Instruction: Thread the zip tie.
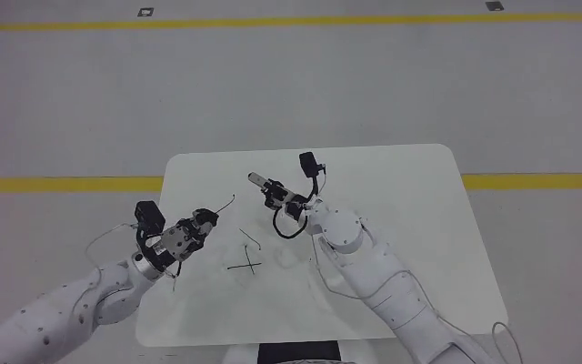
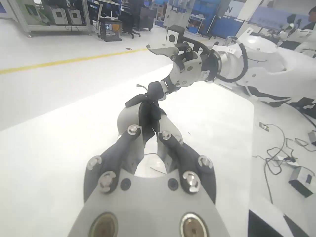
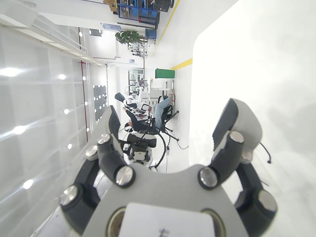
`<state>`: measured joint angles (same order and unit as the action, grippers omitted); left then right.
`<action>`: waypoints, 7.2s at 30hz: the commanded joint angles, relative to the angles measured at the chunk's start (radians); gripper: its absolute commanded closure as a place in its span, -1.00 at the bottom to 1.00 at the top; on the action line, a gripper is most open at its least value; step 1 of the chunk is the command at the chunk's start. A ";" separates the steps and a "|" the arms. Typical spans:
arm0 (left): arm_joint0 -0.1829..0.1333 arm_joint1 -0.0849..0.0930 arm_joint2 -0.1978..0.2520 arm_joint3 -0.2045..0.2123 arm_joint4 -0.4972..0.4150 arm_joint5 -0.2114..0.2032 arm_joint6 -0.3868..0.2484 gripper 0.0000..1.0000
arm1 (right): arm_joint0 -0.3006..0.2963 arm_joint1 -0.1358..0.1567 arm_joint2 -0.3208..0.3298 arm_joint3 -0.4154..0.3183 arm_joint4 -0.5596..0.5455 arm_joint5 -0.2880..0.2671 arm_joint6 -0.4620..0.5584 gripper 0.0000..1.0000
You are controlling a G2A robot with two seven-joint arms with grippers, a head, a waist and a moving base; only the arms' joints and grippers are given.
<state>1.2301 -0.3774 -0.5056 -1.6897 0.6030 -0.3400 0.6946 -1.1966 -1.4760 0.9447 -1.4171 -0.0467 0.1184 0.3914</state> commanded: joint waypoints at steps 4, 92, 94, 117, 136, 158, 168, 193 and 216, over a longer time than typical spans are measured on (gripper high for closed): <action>-0.061 0.023 0.094 -0.028 -0.085 0.000 0.011 1.00 | 0.000 0.000 0.000 0.000 0.000 0.000 0.000 -1.00; 0.168 -0.067 -0.445 -0.091 -1.290 0.000 -1.006 1.00 | 0.049 0.035 0.126 0.177 0.355 -0.256 0.499 -1.00; 0.168 -0.067 -0.445 -0.091 -1.290 0.000 -1.006 1.00 | 0.049 0.035 0.126 0.177 0.355 -0.256 0.499 -1.00; 0.088 -0.189 -0.434 0.263 -1.882 0.018 -1.758 1.00 | 0.082 0.022 0.079 0.276 0.536 -0.336 0.603 -1.00; 0.033 -0.234 -0.397 0.338 -1.932 0.043 -1.889 1.00 | 0.131 -0.015 -0.026 0.349 0.563 -0.440 0.525 0.34; 0.033 -0.234 -0.397 0.338 -1.932 0.043 -1.889 1.00 | 0.139 -0.020 -0.048 0.352 0.582 -0.444 0.572 0.56; 0.033 -0.234 -0.397 0.338 -1.932 0.043 -1.889 1.00 | 0.138 -0.019 -0.052 0.345 0.578 -0.446 0.573 1.00; 0.033 -0.234 -0.397 0.338 -1.932 0.043 -1.889 1.00 | 0.126 -0.011 -0.051 0.313 0.560 -0.434 0.570 0.64; 0.039 -0.240 -0.403 0.313 -1.917 0.058 -1.867 -1.00 | 0.115 -0.005 -0.050 0.288 0.543 -0.426 0.549 1.00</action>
<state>1.2668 -0.6165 -0.9055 -1.3727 -1.3181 -0.2835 -1.1698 -1.0814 -1.4808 0.8946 -1.1286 0.4953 -0.3084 0.9414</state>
